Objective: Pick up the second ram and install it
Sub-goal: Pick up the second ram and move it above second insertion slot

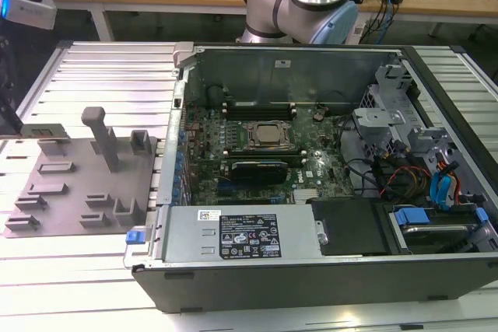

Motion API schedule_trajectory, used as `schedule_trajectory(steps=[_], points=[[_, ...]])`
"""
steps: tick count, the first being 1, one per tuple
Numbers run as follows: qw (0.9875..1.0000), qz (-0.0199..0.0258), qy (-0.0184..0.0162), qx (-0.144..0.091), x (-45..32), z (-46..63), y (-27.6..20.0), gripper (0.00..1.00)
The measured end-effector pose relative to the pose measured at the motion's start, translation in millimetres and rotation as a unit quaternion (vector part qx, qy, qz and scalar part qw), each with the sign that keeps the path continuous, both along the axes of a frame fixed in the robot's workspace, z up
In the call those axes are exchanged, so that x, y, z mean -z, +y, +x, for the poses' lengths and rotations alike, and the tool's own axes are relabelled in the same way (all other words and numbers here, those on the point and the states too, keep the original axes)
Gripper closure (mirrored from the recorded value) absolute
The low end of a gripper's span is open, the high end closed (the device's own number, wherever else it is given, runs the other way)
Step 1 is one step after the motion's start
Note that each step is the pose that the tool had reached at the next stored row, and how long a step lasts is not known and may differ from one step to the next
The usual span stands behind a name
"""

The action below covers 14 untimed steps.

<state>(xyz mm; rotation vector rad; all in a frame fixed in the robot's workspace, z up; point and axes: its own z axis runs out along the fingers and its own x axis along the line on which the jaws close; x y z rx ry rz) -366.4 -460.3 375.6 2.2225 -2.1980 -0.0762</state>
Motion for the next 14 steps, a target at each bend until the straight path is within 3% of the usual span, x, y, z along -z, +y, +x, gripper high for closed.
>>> schedule_trajectory(steps=[5,9,14], points=[[1.0,0.0,0.0,0.0,-24.4,-0.1,0.8,0.89],[1.0,0.0,0.0,0.0,-39.1,-0.1,0.9,0.89],[1.0,0.001,0.0001,0.0,-39.6,-0.1,0.9,0.89]])
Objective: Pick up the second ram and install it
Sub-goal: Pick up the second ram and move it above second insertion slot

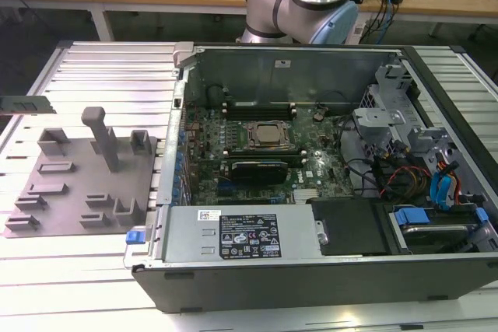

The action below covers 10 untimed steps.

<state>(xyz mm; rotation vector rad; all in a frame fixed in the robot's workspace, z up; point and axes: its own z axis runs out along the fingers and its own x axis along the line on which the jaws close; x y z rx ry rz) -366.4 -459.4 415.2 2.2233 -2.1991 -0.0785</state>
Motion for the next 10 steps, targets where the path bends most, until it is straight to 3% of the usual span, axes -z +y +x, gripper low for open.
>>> schedule_trajectory(steps=[3,5,10], points=[[1.0,-0.0002,0.0,0.0,0.0,1.4,-0.1,0.89],[1.0,-0.0007,0.0,0.0,0.1,8.3,-0.1,0.89],[1.0,-0.0008,0.0,0.0,0.3,37.5,0.0,0.89]])
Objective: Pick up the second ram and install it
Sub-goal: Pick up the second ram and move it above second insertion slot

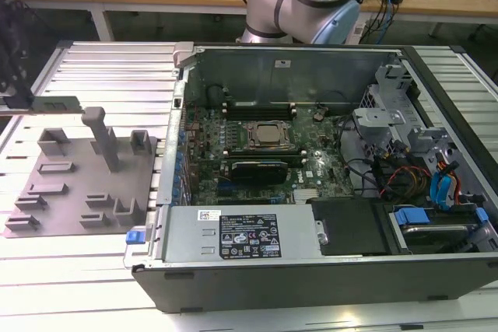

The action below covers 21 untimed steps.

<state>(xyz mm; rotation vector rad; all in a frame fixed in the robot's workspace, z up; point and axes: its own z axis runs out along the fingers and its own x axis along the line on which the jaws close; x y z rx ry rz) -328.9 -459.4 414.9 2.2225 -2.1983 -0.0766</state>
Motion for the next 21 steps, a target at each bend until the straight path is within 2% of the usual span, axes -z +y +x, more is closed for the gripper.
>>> schedule_trajectory(steps=[4,17,21], points=[[1.0,-0.0001,0.0001,0.0,0.1,18.0,0.0,0.89],[1.0,-0.0011,0.0,0.0,0.4,64.1,0.0,0.89],[1.0,-0.0014,0.0,0.0,0.4,74.6,0.0,0.89]])
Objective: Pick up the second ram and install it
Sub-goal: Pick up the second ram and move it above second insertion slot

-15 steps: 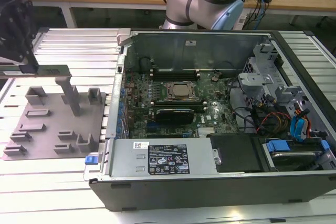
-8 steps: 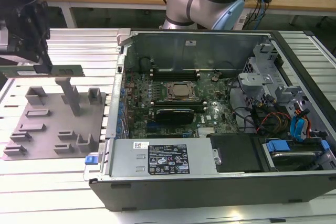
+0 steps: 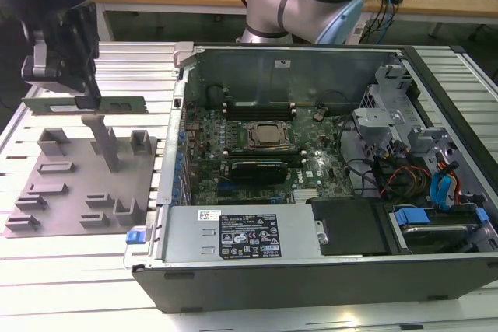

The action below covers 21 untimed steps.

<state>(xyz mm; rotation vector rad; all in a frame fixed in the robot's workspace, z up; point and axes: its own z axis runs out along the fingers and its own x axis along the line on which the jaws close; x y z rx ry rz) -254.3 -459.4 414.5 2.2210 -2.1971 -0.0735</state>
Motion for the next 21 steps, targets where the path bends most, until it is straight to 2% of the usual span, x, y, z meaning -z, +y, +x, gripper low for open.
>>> schedule_trajectory(steps=[10,16,21], points=[[1.0,-0.0004,0.0,0.0,0.1,27.4,0.1,0.89],[1.0,-0.001,0.0,0.0,0.2,54.6,0.5,0.89],[1.0,-0.0011,0.0,0.0,0.3,66.0,0.8,0.89]])
